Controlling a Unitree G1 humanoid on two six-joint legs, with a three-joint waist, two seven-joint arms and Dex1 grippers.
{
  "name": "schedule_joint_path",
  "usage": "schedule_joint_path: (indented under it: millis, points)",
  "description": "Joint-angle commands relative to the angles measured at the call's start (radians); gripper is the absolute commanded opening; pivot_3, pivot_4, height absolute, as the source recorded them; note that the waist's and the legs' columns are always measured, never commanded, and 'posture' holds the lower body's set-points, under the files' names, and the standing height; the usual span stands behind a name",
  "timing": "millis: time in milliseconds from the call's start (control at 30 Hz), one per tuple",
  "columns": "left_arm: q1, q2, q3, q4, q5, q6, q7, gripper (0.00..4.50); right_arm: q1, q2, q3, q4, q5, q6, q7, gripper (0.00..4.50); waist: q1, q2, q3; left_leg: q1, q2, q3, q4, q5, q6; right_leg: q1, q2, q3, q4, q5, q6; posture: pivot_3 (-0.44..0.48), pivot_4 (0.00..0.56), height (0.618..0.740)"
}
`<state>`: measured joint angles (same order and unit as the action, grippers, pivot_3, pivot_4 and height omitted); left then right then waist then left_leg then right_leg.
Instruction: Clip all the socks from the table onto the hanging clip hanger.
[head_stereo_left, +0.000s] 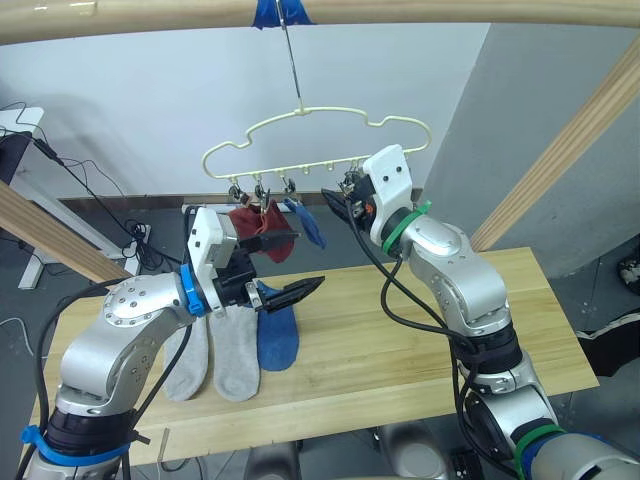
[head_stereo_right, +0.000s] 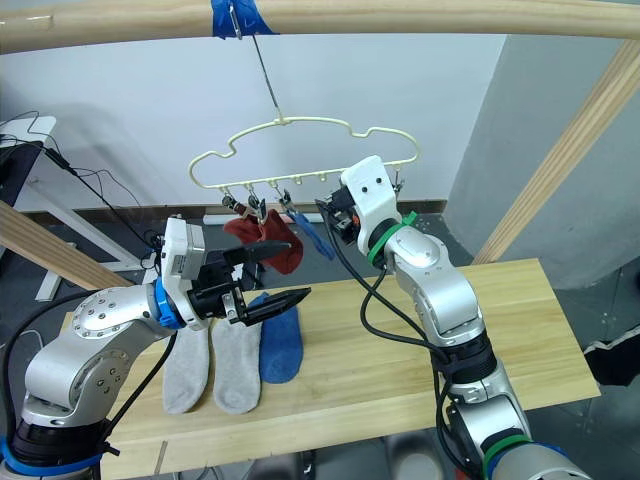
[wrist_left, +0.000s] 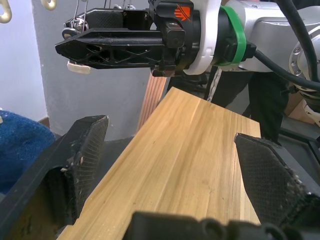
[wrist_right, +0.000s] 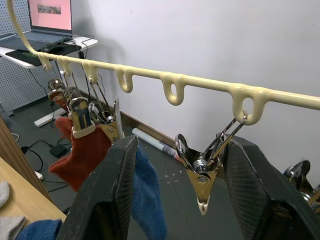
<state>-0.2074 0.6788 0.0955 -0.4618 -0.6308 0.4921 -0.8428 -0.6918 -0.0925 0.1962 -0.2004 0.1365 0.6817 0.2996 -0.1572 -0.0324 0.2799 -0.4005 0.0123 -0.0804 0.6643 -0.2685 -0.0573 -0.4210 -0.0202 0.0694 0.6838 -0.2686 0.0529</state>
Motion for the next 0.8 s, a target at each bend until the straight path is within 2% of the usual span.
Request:
schedule_joint_path:
  millis: [33,133,200,533,767,800]
  points:
    - [0.007,-0.006,0.006,-0.016,0.007,-0.021,0.001,4.5,-0.022,0.008,-0.013,-0.023,-0.003,-0.032,-0.006,1.65,0.0,0.0,0.0,0.0,0.0,0.0,0.0,0.0,0.0,0.0,0.0,0.0,0.0,0.0,0.0,-0.203,0.215,0.714]
    - [0.013,-0.011,0.002,-0.018,0.014,-0.024,0.005,4.5,-0.023,0.013,-0.019,-0.02,0.0,-0.036,-0.01,0.62,0.0,0.0,0.0,0.0,0.0,0.0,0.0,0.0,0.0,0.0,0.0,0.0,0.0,0.0,0.0,-0.203,0.215,0.714]
    - [0.02,-0.016,0.002,-0.018,0.022,-0.03,0.01,4.5,-0.025,0.018,-0.02,-0.017,0.001,-0.037,-0.014,0.21,-0.001,0.0,0.0,0.0,0.0,0.0,0.0,0.0,0.0,0.0,0.0,0.0,0.0,0.0,0.0,-0.2,0.214,0.714]
    - [0.052,-0.037,-0.001,-0.023,0.043,-0.042,0.028,4.5,-0.019,0.027,-0.032,-0.024,0.015,-0.029,-0.01,0.21,-0.008,0.0,0.0,0.0,0.0,0.0,0.0,0.0,0.0,0.0,0.0,0.0,0.001,0.0,0.0,-0.199,0.213,0.714]
    - [0.05,-0.041,-0.003,-0.018,0.05,-0.045,0.03,4.5,-0.016,0.024,-0.024,-0.025,0.011,-0.011,-0.008,2.52,-0.008,0.0,0.0,0.0,0.0,0.0,0.001,0.0,0.0,0.0,0.0,0.0,0.003,0.0,0.0,-0.199,0.212,0.714]
    - [0.049,-0.041,-0.004,-0.017,0.05,-0.045,0.029,4.5,-0.017,0.025,-0.024,-0.025,0.011,-0.011,-0.009,2.52,-0.008,0.0,0.0,0.0,0.0,0.0,0.001,0.0,0.0,0.0,0.0,0.0,0.003,0.0,0.0,-0.199,0.212,0.714]
